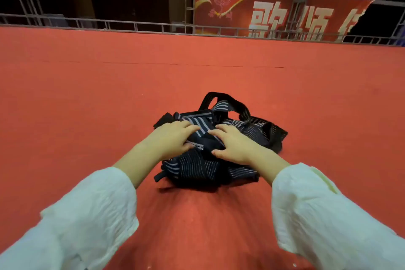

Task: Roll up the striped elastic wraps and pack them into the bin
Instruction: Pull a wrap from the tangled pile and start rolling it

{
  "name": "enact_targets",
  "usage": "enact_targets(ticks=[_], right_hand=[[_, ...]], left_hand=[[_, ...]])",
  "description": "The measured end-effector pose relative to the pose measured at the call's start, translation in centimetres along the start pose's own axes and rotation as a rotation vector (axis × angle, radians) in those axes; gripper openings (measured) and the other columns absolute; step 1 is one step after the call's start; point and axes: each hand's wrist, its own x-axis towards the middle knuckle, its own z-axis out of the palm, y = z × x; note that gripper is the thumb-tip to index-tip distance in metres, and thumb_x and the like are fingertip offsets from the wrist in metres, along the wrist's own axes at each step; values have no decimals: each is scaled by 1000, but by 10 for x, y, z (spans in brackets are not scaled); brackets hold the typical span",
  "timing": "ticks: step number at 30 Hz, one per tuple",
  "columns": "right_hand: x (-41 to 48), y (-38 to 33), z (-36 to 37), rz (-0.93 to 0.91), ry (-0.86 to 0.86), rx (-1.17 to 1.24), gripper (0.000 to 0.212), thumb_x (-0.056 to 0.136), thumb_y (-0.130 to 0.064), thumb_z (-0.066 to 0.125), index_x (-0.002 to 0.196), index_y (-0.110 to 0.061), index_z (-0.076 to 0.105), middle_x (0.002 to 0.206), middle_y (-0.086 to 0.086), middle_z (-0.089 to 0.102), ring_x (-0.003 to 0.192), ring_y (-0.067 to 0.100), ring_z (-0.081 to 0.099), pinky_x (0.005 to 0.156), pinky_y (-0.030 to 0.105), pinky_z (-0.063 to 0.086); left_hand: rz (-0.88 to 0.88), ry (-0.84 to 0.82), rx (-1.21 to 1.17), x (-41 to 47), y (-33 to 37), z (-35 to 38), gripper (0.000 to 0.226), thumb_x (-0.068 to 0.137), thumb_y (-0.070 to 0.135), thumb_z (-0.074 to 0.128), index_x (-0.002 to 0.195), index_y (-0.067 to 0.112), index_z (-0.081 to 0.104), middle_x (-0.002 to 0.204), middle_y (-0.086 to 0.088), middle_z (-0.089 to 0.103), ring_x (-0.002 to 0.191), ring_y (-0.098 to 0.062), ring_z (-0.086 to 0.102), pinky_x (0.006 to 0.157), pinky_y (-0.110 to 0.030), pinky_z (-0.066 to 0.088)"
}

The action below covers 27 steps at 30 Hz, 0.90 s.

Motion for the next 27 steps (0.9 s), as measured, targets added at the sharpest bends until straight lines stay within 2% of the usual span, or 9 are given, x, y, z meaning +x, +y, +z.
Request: enact_targets(ticks=[8,13,15,17,19,21,23,25,27], right_hand=[[35,28,38,3,-12,56,68,92,-28,58,151,-19,26,160,5,8,147,22,10,119,32,14],[36,36,48,-24,73,246,53,93,-23,57,144,-17,42,156,0,22,143,15,23,115,22,16],[36,37,50,7,193,433,39,93,-13,56,132,-14,55,147,0,36,136,10,34,111,18,22],[37,35,52,88,302,614,39,89,-5,59,127,-14,59,133,2,47,124,9,43,106,20,32],[39,36,55,210,335,825,41,86,-5,64,125,-16,56,117,4,59,107,12,55,98,25,43],[39,38,57,307,315,971,29,85,-9,69,111,-17,60,96,5,65,90,13,61,88,28,47],[40,40,59,339,293,972,6,84,-13,71,89,-11,68,82,4,66,78,12,58,80,33,46],[42,41,60,348,281,918,17,83,-17,71,80,0,68,74,6,61,72,14,53,72,32,43],[44,39,58,343,268,883,24,83,-18,71,82,6,66,72,7,59,70,14,50,70,32,42]], left_hand=[[50,-25,-69,38,0,48,59,97,32,51,149,19,28,151,1,34,138,-17,32,108,-32,33],[45,78,-102,43,2,65,53,96,34,52,143,16,38,141,-2,43,131,-20,38,102,-33,38],[26,154,-165,45,5,68,48,93,35,57,135,15,47,129,-3,50,123,-21,43,100,-34,39],[-44,179,-300,47,11,67,46,89,37,62,128,15,51,119,0,51,117,-17,41,100,-29,36],[-77,170,-388,49,17,66,43,84,36,69,118,14,51,107,5,47,107,-12,38,96,-27,36],[-71,142,-387,50,21,67,39,82,34,72,108,15,50,99,10,39,99,-8,32,91,-28,38],[-62,135,-388,50,23,70,35,81,32,72,104,16,51,97,11,37,96,-8,32,90,-28,38],[-66,142,-396,49,22,71,31,82,32,71,101,16,52,95,11,38,95,-8,32,88,-27,37],[-74,164,-397,47,21,69,25,84,31,69,95,18,51,92,13,39,91,-7,32,83,-26,39]])
